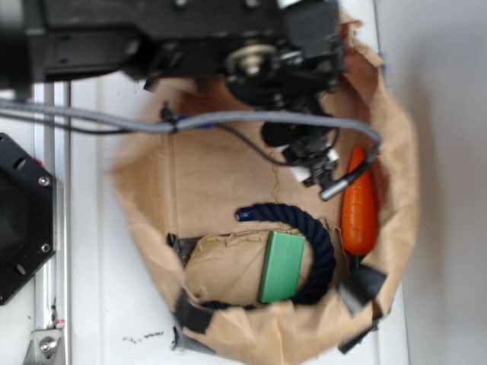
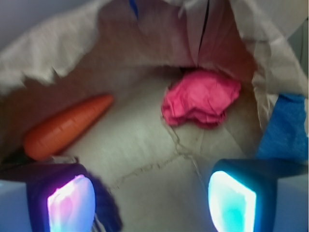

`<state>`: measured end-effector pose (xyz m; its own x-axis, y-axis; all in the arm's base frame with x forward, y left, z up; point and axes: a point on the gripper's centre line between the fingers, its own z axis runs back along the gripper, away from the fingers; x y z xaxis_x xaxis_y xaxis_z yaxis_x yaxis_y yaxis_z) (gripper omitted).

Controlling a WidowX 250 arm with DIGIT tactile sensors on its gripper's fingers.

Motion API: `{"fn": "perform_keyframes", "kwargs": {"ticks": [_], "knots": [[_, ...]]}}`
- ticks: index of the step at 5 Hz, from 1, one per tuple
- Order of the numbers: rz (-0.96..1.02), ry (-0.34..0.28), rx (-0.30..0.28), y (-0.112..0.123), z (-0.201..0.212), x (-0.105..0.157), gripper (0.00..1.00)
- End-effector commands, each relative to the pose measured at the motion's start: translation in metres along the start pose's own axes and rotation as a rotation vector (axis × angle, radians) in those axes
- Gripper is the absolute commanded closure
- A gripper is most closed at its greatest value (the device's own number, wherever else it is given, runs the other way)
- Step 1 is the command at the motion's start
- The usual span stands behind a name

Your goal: Grab the red paper.

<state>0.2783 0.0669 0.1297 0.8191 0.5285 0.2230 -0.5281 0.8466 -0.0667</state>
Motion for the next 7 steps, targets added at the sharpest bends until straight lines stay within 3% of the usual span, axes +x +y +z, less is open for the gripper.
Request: {"fn": "perform_keyframes", "kwargs": {"ticks": [1,3,7], "knots": [[0.025,-0.045,-0.001,0.008,0.014,0.014,0.00],[-0.019,-0.078,-0.009,0.017,-0.014,0.005,0.00],[-0.018,-0.082,-0.001,0.022,-0.017,0.007,0.00]]}}
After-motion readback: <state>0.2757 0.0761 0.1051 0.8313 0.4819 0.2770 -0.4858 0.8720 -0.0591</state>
